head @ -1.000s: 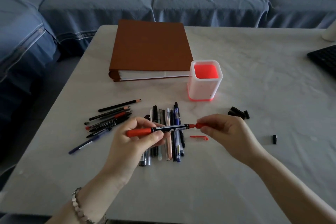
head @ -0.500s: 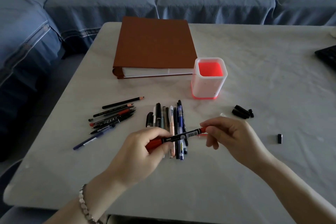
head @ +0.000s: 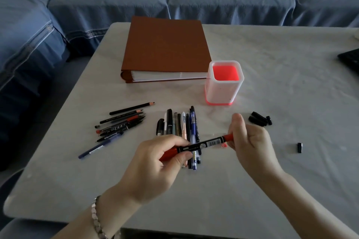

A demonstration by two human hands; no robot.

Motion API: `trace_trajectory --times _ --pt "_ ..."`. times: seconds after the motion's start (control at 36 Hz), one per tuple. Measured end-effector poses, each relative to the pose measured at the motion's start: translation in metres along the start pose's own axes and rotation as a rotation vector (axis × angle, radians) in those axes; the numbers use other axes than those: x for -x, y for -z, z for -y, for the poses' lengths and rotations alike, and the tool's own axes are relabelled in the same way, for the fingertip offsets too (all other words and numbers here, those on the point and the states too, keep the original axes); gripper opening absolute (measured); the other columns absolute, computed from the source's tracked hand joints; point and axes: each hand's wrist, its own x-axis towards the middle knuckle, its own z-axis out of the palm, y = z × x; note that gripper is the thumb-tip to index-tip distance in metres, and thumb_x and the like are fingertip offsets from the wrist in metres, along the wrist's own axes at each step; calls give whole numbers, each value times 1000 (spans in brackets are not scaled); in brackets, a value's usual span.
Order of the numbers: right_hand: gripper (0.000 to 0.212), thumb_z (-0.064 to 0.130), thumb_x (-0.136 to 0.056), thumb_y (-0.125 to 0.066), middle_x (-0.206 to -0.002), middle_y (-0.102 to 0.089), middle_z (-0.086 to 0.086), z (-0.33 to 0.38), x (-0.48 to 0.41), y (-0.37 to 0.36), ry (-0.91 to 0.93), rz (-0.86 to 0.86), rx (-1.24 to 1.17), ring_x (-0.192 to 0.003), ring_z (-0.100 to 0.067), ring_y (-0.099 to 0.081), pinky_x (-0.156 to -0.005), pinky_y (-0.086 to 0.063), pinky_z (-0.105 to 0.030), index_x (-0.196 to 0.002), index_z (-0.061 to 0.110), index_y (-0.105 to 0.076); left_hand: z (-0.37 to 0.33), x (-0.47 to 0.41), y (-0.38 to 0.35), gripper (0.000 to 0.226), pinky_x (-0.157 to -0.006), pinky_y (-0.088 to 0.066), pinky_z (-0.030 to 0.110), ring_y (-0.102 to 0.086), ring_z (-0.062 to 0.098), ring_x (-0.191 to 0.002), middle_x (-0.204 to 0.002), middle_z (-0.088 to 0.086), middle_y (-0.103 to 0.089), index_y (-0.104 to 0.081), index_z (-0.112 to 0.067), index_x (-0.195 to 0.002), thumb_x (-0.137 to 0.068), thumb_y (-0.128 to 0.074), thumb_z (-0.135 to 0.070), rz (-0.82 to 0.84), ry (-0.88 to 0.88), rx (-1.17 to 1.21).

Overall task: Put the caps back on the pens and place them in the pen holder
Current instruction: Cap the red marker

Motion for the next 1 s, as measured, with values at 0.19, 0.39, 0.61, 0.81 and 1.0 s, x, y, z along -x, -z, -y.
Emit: trace_trajectory --times 0.19,0.39,0.61,0.81,1.0 --pt "70 50 -86 -25 -43 -31 -23 2 3 -8 164 -92 34 -46 -32 -29 -47 -26 -43 -48 -8 -31 -10 -5 -2 5 -43 -31 13 -43 5 -42 -48 1 -57 -70 -13 -72 -70 -66 -16 -77 235 247" --pt "66 48 -87 -24 -42 -23 -7 -11 7 -12 206 -30 21 -41 -13 -21 -41 -20 -30 -47 -5 -27 -7 -18 6 26 -36 -24 13 -33 5 -33 -41 -2 -46 -64 -8 -58 -79 -58 6 115 539 441" --pt "46 56 -86 -27 -69 -49 16 -24 8 -18 328 551 416 -74 -11 -47 -64 -39 -24 -81 22 -59 16 -23 8 6 -49 -37 10 -50 -3 -46 -56 -11 -62 -71 -16 -72 -77 -70 -13 290 385 14" --pt "9 27 -90 -52 -81 -56 11 -33 5 -24 142 417 332 -77 -4 -50 -67 -39 -14 -86 26 -60 70 3 23 23 -81 -45 21 -58 3 -87 -97 -4 -63 -65 -16 -102 -79 -68 -16 -97 292 -376" --pt "24 4 -85 -52 -79 -47 7 -35 -7 -36 -33 178 228 -71 -3 -48 -64 -33 0 -102 15 -63 114 22 63 31 -80 -47 47 -60 40 -94 -101 20 -64 -61 0 -104 -73 -66 2 -293 455 -817"
